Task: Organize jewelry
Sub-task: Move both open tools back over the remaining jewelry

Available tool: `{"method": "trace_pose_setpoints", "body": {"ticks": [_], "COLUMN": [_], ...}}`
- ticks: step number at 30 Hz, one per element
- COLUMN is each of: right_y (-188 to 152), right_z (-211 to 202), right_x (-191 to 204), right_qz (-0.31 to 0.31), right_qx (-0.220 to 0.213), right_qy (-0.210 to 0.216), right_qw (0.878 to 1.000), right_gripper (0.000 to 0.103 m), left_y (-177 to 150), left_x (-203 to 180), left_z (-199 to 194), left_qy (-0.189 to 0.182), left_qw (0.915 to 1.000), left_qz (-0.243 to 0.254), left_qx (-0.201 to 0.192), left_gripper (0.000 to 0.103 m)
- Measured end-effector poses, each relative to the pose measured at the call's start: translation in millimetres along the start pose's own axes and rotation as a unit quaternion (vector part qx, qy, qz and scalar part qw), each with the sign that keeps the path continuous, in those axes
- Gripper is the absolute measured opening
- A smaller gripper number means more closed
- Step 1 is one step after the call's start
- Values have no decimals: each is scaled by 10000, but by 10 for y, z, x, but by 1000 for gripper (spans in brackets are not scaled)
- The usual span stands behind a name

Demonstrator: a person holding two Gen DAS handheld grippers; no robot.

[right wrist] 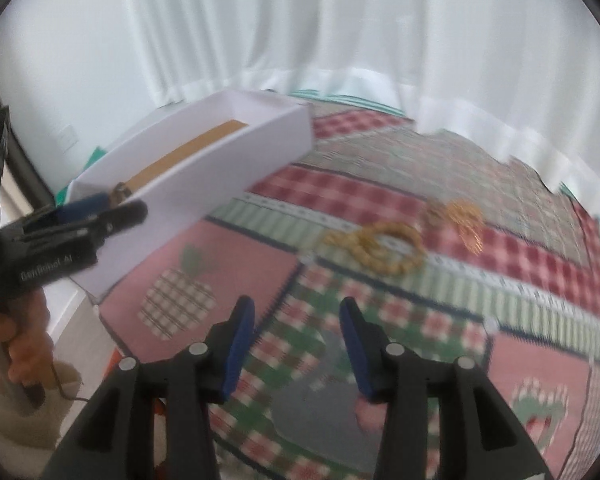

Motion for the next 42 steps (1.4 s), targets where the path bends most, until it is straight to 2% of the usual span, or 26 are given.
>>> {"method": "trace_pose_setpoints", "body": {"ticks": [2,5,9,12,16,19,23,28,31,35,40,42], "right_y": [-120,-312,-496,-566,-612,-610,-591,-589,-585,-585,-610,-611], "right_z": [-44,-101,-121,-93,-65,-63,-58,-68,-81,-72,-32,-31], "right_x": [-115,-331,-633,-827,-934,-906,-875,-900,-918,-917,-891,-882], "right_qz": [123,289,494,779,971,919,861,879,906,906,899,884], "right_qx": [-28,-71,-127,-113,-100,-151,-192,-232,-256,-238,-158,-153], "right_qy": [-107,-390,-860,-997,-1015,-1020,-1037,-1106,-1138,-1155,-1120,-1106], "right_qw": [9999,9988,9950,9919,9900,9904,9907,9897,9890,9889,9895,9898], "right_gripper": [46,58,59,59,59,59,60,61,61,62,62,62], "left_y": [-65,-163,-274,-309,-313,-310,-318,-367,-399,-420,-433,-422], "left_x": [-180,-426,-621,-675,-715,-740,-805,-888,-908,-896,-840,-836], "left_z": [97,222,301,374,380,349,361,420,453,485,476,483], "left_qy": [-184,-491,-680,-711,-550,-330,-196,-570,-900,-881,-1239,-1265], "left_qw": [9997,9979,9964,9959,9968,9974,9960,9931,9915,9915,9892,9889], "left_qz": [110,286,299,251,372,575,825,905,722,666,401,360], "left_qx": [103,303,419,499,438,279,289,488,606,694,670,687], "left_gripper": [80,80,82,85,90,93,95,96,100,100,100,100]}}
Point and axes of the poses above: each gripper's, at about its wrist camera, not at the fingertips, and z roughly the way its jaws point, x to its left, y to its top, the point moved 4 cm from there along z, roughly the way its jaws point, and after that the axes turned 15 degrees about z, right-handed, at the moved point
